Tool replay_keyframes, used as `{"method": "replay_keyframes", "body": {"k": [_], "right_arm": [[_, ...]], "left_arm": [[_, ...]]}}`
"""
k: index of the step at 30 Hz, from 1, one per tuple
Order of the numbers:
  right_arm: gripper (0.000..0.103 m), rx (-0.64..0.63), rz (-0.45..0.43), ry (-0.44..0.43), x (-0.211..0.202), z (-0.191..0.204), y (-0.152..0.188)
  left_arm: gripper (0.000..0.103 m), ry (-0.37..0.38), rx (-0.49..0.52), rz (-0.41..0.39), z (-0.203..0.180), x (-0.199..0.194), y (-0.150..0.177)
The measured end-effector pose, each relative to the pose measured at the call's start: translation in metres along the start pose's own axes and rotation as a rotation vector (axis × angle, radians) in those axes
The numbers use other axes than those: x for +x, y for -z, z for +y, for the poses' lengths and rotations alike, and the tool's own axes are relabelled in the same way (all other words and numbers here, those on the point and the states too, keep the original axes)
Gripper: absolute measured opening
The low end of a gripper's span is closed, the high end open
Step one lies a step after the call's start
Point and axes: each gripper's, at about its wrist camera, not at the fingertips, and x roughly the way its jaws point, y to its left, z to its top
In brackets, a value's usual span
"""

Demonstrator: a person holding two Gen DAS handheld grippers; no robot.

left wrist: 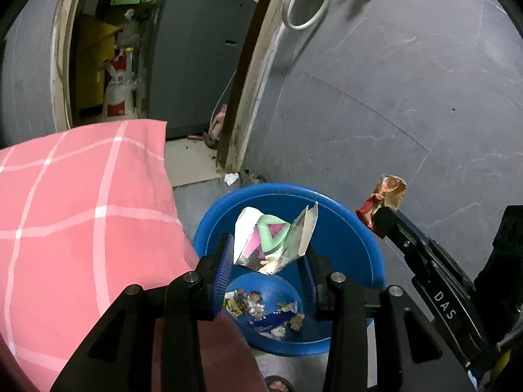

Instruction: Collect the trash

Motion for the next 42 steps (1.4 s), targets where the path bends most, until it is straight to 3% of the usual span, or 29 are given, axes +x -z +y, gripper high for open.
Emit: {"method": "replay_keyframes", "body": {"k": [5, 15, 18, 23, 25, 27, 29, 33, 37, 39, 42], "right_arm": [[0.017, 0.009, 0.009, 0.005, 0.000, -0.001, 0.001], [0.028, 0.014, 0.003, 0.006, -0.001, -0.001, -0.001], [0.030, 0.018, -0.001, 0.008, -0.001, -0.002, -0.002], [0.049, 0.026, -0.030, 0.007, -0.005, -0.001, -0.004], [0.050, 0.032, -0.036, 0.003, -0.007, 0.000, -0.005], [0.058, 0.028, -0.046, -0.003, -0.012, 0.003, -0.007], [0.079, 0.019, -0.077, -0.003, -0.022, 0.008, -0.010], [0.085, -0.004, -0.133, 0.008, -0.041, 0.015, -0.018], [0.093, 0.005, -0.152, 0.008, -0.053, 0.019, -0.021], [0.099, 0.002, -0.162, 0.005, -0.060, 0.023, -0.023], [0.103, -0.012, -0.181, -0.003, -0.072, 0.033, -0.024]], "left_arm": [[0.044, 0.000, -0.015, 0.007, 0.002, -0.002, 0.001], [0.045, -0.014, -0.032, -0.016, 0.006, -0.008, 0.003], [0.055, -0.027, -0.042, -0.045, 0.008, -0.013, 0.005], [0.060, -0.043, -0.056, -0.092, 0.015, -0.028, 0.003], [0.068, -0.047, -0.066, -0.111, 0.017, -0.035, 0.003], [0.074, -0.053, -0.076, -0.142, 0.021, -0.044, 0.004], [0.074, -0.054, -0.082, -0.168, 0.025, -0.056, 0.005], [0.075, -0.076, -0.085, -0.224, 0.032, -0.081, 0.007], [0.099, -0.119, -0.088, -0.296, 0.036, -0.109, 0.012], [0.100, -0.131, -0.082, -0.354, 0.037, -0.126, 0.019], [0.100, -0.156, -0.076, -0.377, 0.034, -0.142, 0.024]]}}
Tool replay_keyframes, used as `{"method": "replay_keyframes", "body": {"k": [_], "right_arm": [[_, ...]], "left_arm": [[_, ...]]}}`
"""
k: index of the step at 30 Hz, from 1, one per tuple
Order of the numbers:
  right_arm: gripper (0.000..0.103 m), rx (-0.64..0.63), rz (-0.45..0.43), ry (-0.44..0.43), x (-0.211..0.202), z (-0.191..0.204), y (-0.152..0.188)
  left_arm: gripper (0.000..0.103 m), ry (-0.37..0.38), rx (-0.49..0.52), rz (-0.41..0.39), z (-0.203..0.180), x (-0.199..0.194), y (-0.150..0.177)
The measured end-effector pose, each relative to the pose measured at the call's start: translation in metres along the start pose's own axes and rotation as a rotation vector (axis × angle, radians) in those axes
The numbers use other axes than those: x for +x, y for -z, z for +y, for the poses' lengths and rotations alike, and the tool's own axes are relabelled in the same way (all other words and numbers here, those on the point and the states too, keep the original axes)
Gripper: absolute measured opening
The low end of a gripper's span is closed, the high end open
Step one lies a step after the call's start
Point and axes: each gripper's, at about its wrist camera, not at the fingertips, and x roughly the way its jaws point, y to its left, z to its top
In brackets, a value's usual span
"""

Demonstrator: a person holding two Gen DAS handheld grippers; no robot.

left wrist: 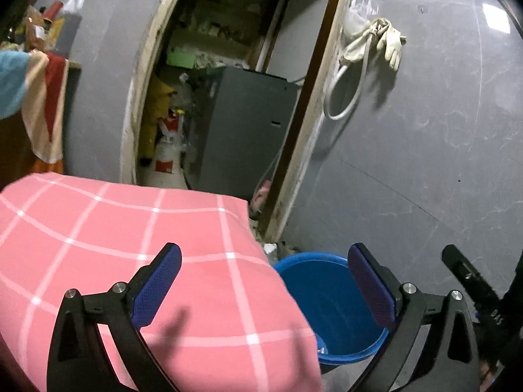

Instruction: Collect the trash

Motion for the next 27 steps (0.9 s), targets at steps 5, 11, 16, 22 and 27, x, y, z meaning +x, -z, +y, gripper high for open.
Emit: {"method": "replay_keyframes", "body": {"k": [5, 11, 16, 22, 27], "right_arm": [[0.103, -0.033, -0.012, -0.021, -0.020, 0.020, -0.004], [0.103, -0.061, -0.030, -0.030, -0.046, 0.039, -0.004], [0.103, -0.072, -0.046, -0.036, -0.068, 0.053, 0.000], [0.103, -0.097, -0.070, -0.031, -0.095, 0.068, 0.011], [0.103, -0.110, -0.079, -0.023, -0.114, 0.077, 0.023]], "left_arm": [[0.100, -0.015, 0.010, -0.046, 0.002, -0.034, 0.003], [0.101, -0.036, 0.051, -0.104, -0.001, -0.069, 0.009], [0.101, -0.060, 0.098, -0.142, -0.005, -0.097, 0.017], [0.101, -0.090, 0.161, -0.159, -0.011, -0.125, 0.036], [0.101, -0.118, 0.178, -0.158, -0.007, -0.145, 0.055]]}}
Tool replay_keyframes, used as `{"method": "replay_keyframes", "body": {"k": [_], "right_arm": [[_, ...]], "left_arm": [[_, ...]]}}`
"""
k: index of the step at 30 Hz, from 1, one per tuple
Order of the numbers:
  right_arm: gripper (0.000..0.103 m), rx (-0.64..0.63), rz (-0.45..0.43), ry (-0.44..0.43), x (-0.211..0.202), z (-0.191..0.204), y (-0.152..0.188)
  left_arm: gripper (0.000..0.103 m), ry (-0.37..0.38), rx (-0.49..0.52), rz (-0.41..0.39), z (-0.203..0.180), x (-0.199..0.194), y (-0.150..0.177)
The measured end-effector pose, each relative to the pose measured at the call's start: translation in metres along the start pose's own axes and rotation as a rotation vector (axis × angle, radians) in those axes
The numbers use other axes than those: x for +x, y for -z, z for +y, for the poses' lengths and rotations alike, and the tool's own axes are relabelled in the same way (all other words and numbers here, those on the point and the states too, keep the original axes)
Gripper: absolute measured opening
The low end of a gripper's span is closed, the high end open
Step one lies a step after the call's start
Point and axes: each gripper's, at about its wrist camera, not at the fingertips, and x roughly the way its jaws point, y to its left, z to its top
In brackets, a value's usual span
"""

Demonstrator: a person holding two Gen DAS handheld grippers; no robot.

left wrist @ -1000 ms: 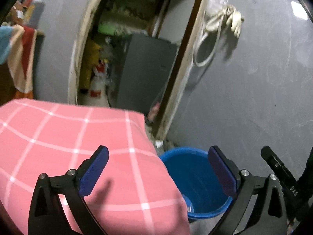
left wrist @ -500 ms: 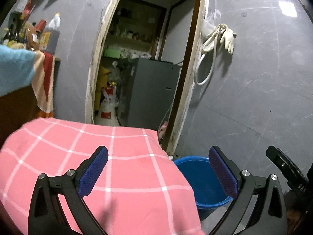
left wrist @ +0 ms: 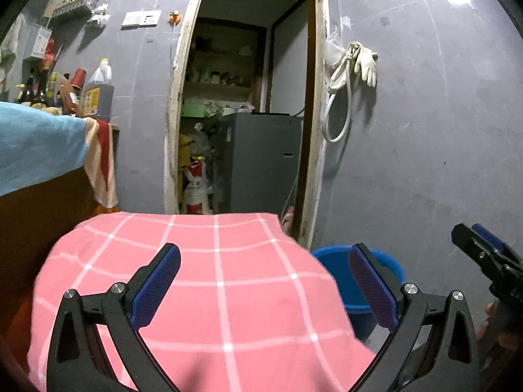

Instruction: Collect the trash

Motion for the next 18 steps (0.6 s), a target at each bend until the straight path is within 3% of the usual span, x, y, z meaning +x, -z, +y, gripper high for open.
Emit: {"method": "replay_keyframes", "body": {"k": [18], "right_arm": [[0.103, -0.031, 0.023, -0.017, -0.033, 0.029, 0.036]], "left_arm": [[0.101, -0.105, 0.008, -0.009, 0.011, -0.052, 0.053]]}}
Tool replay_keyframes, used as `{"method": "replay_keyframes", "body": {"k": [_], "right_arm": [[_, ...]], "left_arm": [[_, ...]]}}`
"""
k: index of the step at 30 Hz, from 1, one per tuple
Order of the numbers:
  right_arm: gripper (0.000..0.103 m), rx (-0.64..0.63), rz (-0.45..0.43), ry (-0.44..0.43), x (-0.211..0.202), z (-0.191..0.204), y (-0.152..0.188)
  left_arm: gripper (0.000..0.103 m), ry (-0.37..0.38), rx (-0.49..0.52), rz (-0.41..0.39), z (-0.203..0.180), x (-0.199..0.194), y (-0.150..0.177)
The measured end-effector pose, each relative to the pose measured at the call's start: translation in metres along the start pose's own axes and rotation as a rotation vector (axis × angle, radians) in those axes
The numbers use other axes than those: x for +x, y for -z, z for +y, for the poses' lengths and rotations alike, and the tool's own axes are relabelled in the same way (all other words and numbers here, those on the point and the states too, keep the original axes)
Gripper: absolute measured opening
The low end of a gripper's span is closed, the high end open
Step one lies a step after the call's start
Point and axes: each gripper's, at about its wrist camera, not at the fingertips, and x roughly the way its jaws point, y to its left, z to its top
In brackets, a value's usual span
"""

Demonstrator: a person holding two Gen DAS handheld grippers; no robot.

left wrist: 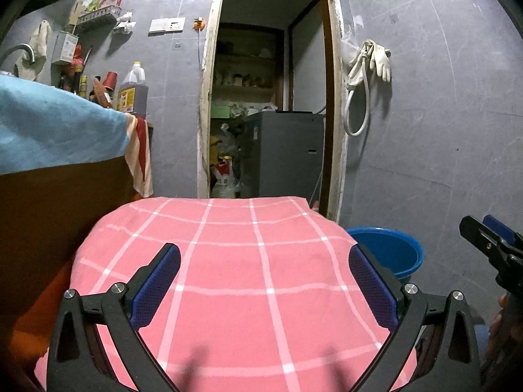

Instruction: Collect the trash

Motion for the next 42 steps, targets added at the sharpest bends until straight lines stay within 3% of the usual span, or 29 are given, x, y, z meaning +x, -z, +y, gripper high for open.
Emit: {"method": "replay_keyframes", "body": {"k": [14, 42], "right_arm": [[0.103, 0.003, 0.042, -0.007, 0.005, 0.007, 0.021], [0.103, -0.002, 0.037, 0.061, 0.006, 0.006, 0.038]], "left_arm": [[0.101, -0.030, -0.056, 0.044, 0.009, -0.004, 0.026], [0.101, -0.056, -0.051, 0.012, 0.005, -0.008, 0.041]]}}
